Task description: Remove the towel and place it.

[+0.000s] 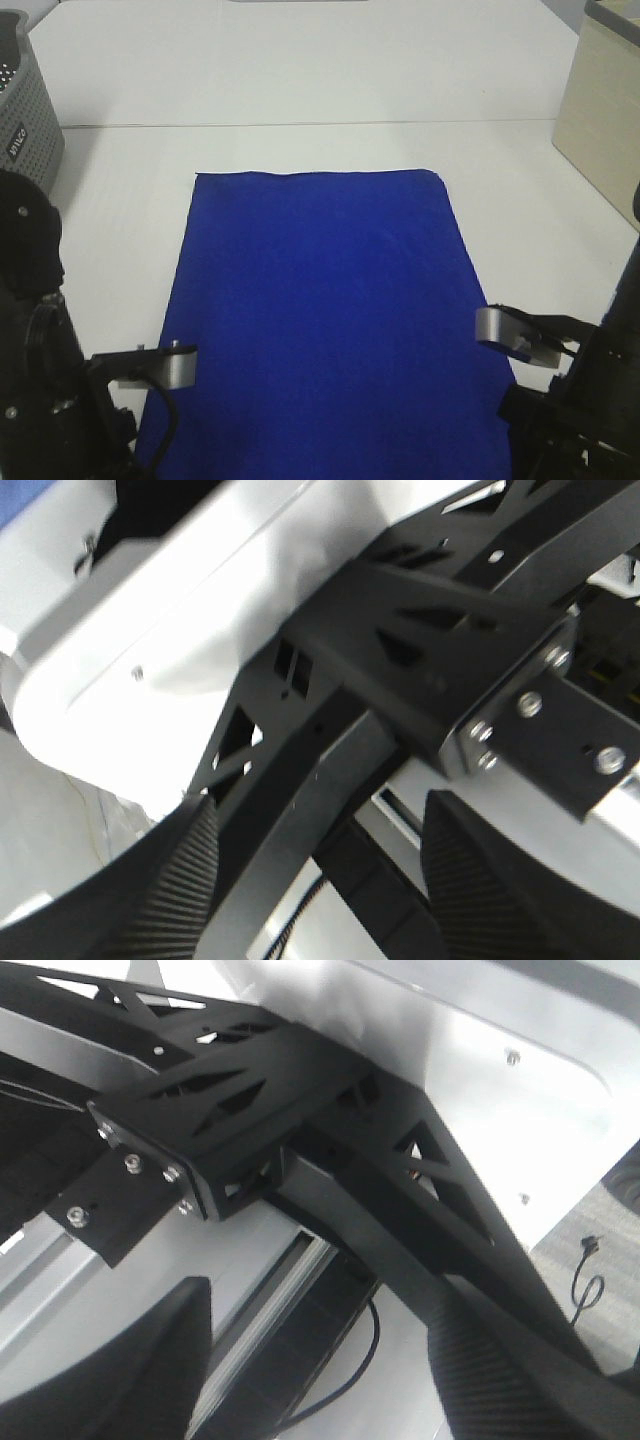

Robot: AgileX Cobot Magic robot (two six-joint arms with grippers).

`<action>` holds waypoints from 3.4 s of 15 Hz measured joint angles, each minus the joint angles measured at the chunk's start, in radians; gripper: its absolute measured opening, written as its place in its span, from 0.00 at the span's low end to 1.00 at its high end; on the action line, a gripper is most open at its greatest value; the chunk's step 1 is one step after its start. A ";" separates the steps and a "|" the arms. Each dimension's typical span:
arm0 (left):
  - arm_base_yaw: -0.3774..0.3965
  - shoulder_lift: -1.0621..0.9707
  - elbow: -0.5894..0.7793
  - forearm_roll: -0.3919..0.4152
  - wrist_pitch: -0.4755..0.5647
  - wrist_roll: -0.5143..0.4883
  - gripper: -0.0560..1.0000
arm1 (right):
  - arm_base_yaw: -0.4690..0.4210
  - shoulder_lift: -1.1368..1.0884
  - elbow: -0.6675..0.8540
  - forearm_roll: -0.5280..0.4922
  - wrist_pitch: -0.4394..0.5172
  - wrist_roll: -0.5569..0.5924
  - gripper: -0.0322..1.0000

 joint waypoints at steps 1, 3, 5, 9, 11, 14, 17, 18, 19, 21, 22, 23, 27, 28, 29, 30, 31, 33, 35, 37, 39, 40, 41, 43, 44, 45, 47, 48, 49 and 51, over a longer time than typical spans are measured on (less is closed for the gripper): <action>0.000 0.000 -0.049 0.007 0.011 0.000 0.60 | 0.000 0.000 -0.044 -0.002 0.001 0.000 0.64; 0.000 0.001 -0.153 0.078 0.009 -0.019 0.60 | 0.000 -0.003 -0.146 -0.022 0.003 0.014 0.64; 0.024 0.006 -0.269 0.184 -0.008 -0.077 0.60 | -0.038 -0.003 -0.269 -0.053 0.000 0.040 0.64; 0.168 0.051 -0.491 0.286 -0.028 -0.112 0.60 | -0.211 0.053 -0.533 -0.019 0.008 0.039 0.64; 0.268 0.111 -0.633 0.290 -0.038 -0.115 0.60 | -0.264 0.143 -0.708 -0.020 0.010 0.039 0.65; 0.376 0.239 -0.837 0.290 -0.041 -0.115 0.60 | -0.271 0.305 -0.959 -0.066 0.010 0.058 0.81; 0.439 0.375 -1.003 0.281 -0.036 -0.115 0.60 | -0.271 0.456 -1.156 -0.080 0.010 0.058 0.86; 0.454 0.419 -1.049 0.264 -0.034 -0.115 0.60 | -0.271 0.499 -1.207 -0.080 0.010 0.058 0.86; 0.466 0.468 -1.093 0.252 -0.032 -0.115 0.60 | -0.271 0.548 -1.262 -0.080 0.010 0.057 0.86; 0.483 0.582 -1.206 0.226 -0.031 -0.109 0.60 | -0.271 0.635 -1.359 -0.083 0.010 0.056 0.86; 0.485 0.626 -1.253 0.219 -0.029 -0.104 0.60 | -0.271 0.662 -1.392 -0.086 0.010 0.056 0.86; 0.488 0.664 -1.292 0.217 -0.028 -0.103 0.60 | -0.271 0.682 -1.417 -0.092 0.010 0.057 0.86; 0.488 0.781 -1.408 0.204 -0.025 -0.100 0.60 | -0.271 0.760 -1.489 -0.101 0.011 0.058 0.86; 0.488 0.796 -1.416 0.203 -0.025 -0.100 0.60 | -0.271 0.777 -1.502 -0.102 0.011 0.058 0.86; 0.488 0.806 -1.420 0.194 -0.025 -0.100 0.60 | -0.271 0.792 -1.509 -0.099 0.006 0.058 0.86; 0.488 0.808 -1.421 0.190 -0.025 -0.099 0.60 | -0.271 0.805 -1.516 -0.095 0.002 0.058 0.86; 0.488 0.811 -1.422 0.185 -0.025 -0.097 0.60 | -0.271 0.815 -1.517 -0.086 -0.003 0.058 0.86; 0.488 0.813 -1.424 0.182 -0.028 -0.093 0.60 | -0.271 0.833 -1.521 -0.085 -0.009 0.058 0.86; 0.488 0.813 -1.424 0.181 -0.030 -0.090 0.60 | -0.271 0.849 -1.523 -0.085 -0.024 0.058 0.86; 0.488 0.814 -1.426 0.180 -0.030 -0.086 0.60 | -0.271 0.857 -1.523 -0.085 -0.065 0.057 0.86; 0.488 0.814 -1.426 0.180 -0.030 -0.082 0.60 | -0.271 0.866 -1.523 -0.085 -0.095 0.050 0.86; 0.488 0.814 -1.426 0.180 -0.031 -0.080 0.60 | -0.271 0.872 -1.526 -0.078 -0.097 0.048 0.86; 0.488 0.814 -1.426 0.180 -0.033 -0.077 0.60 | -0.271 0.874 -1.526 -0.077 -0.097 0.046 0.86; 0.488 0.814 -1.426 0.180 -0.033 -0.074 0.60 | -0.271 0.882 -1.532 -0.069 -0.093 0.045 0.86; 0.488 0.814 -1.426 0.180 -0.033 -0.074 0.60 | -0.271 0.883 -1.534 -0.067 -0.093 0.042 0.86; 0.486 0.814 -1.426 0.177 -0.033 -0.069 0.60 | -0.271 0.883 -1.534 -0.063 -0.093 0.042 0.86; 0.471 0.815 -1.426 0.174 -0.035 -0.052 0.60 | -0.267 0.883 -1.534 -0.067 -0.093 0.041 0.85; 0.456 0.816 -1.426 0.170 -0.040 -0.051 0.60 | -0.258 0.883 -1.534 -0.073 -0.096 0.039 0.85; 0.440 0.819 -1.426 0.162 -0.047 -0.049 0.60 | -0.246 0.887 -1.535 -0.078 -0.102 0.037 0.84; 0.410 0.829 -1.431 0.138 -0.067 -0.048 0.60 | -0.216 0.896 -1.540 -0.075 -0.117 0.031 0.83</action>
